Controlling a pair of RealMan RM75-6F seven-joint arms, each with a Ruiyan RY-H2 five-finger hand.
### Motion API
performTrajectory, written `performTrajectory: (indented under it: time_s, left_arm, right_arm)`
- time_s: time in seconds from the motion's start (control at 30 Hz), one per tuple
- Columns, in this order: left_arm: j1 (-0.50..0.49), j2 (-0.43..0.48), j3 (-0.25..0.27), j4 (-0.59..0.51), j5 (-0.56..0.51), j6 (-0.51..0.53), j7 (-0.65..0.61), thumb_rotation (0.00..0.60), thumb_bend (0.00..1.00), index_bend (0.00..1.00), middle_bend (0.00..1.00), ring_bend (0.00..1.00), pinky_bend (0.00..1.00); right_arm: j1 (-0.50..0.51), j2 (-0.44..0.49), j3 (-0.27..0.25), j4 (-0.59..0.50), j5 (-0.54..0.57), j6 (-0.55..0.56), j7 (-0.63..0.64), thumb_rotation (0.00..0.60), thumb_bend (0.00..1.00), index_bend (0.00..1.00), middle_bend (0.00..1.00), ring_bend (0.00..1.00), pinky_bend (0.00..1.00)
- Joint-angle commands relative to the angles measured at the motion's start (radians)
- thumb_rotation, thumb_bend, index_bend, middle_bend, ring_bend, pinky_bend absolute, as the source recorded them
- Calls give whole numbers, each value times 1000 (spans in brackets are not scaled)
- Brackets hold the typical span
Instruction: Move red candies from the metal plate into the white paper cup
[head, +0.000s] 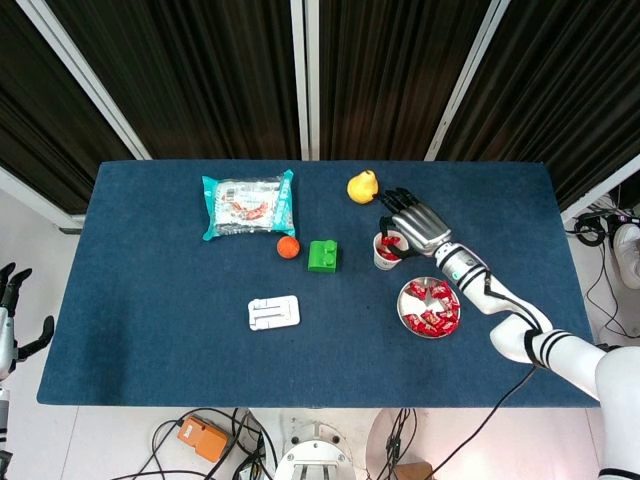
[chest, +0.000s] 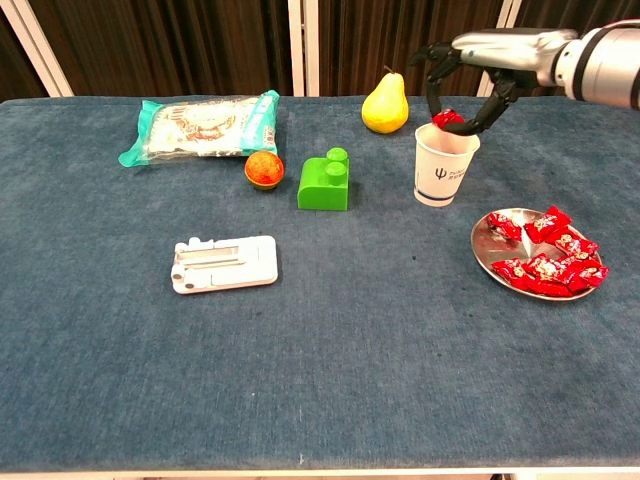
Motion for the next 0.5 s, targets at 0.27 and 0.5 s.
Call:
performTrajectory:
  time_s: [0.27, 0.5]
  left_arm:
    - [0, 1, 1, -1, 2, 0, -2, 600, 346, 114, 0, 0, 0]
    - [-1, -1, 2, -2, 2, -1, 4, 600, 346, 114, 0, 0, 0]
  right_arm:
    - [-6, 12, -20, -13, 2, 7, -17, 600, 579, 545, 94, 0, 0]
    - [-13, 24, -29, -21, 28, -25, -32, 600, 564, 464, 93, 0, 0]
